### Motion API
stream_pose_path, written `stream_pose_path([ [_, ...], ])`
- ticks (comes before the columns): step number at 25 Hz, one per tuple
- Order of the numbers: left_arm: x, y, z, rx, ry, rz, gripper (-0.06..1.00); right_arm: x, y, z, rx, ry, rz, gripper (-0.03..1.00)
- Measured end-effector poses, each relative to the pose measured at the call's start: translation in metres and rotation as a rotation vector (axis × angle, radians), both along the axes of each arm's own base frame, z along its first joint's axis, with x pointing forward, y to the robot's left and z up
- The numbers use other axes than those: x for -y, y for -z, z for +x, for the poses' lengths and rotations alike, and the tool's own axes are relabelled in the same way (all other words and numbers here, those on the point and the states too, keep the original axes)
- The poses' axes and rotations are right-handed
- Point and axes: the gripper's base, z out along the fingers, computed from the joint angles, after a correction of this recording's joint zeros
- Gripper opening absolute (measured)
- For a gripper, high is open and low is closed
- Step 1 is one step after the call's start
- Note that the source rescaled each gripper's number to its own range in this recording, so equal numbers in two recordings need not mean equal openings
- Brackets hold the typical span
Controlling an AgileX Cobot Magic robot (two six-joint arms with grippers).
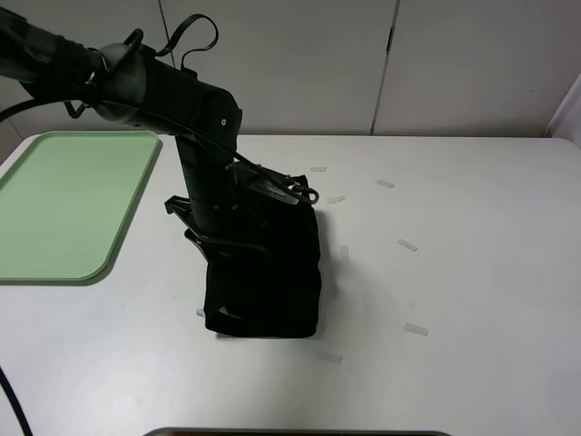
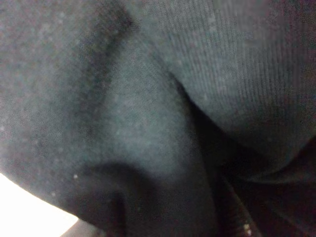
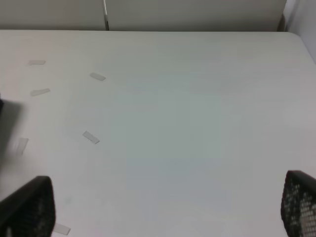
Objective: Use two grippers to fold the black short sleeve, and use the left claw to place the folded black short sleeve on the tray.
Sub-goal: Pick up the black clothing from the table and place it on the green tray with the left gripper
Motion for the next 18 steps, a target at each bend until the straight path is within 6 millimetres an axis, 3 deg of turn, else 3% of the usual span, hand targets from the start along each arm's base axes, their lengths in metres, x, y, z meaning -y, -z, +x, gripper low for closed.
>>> stream_pose_path([
  [14, -0.048, -0.006, 0.024, -0.011, -0.056, 0.052, 0.36, 0.000, 0.000, 0.000, 0.000, 0.000, 0.000, 1.00],
  [18, -0.059, -0.006, 0.030, -0.012, -0.075, 0.052, 0.27, 0.000, 0.000, 0.000, 0.000, 0.000, 0.000, 1.00],
])
